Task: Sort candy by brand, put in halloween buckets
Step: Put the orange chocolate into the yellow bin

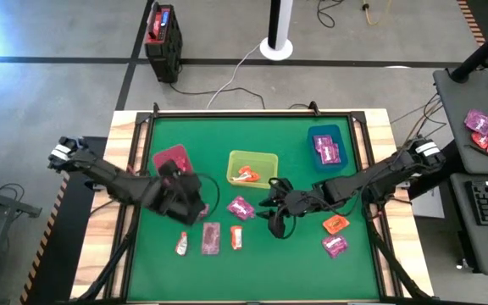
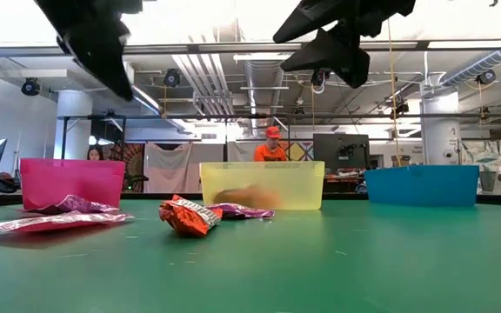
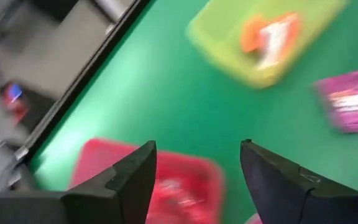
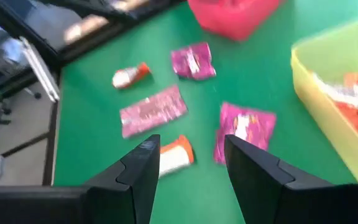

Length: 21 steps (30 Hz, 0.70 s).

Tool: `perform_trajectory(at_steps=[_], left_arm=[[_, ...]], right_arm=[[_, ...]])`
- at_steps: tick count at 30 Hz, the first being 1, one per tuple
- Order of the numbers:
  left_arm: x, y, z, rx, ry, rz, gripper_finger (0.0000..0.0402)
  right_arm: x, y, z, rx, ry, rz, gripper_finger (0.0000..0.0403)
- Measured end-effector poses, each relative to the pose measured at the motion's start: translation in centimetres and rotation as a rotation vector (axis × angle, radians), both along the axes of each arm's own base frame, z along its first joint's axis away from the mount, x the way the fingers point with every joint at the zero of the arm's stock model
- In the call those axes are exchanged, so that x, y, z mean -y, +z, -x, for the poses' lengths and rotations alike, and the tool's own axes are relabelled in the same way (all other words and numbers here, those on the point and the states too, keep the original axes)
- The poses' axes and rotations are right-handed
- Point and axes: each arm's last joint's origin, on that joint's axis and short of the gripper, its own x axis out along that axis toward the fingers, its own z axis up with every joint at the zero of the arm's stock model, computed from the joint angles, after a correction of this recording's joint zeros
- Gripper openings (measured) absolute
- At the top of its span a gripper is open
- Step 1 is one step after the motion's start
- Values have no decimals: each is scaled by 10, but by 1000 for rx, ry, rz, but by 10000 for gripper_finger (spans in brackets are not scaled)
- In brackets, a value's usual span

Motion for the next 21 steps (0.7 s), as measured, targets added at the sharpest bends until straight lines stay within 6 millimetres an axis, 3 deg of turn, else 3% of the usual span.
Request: perform_trajectory(at_steps=[5, 10, 15, 21], left_arm=[[44, 5, 6, 185, -152, -51, 214], [73, 10, 18, 317, -247, -92, 210], [84, 11, 23, 366, -282, -80, 205], [85, 11, 22, 367, -283, -84, 203]], right_arm=[[-9, 2, -17, -179, -62, -40, 171], [-18, 0, -46, -400, -169, -72, 171], [-34, -7, -81, -518, -239, -156, 171], [-54, -32, -118, -620, -232, -177, 172]])
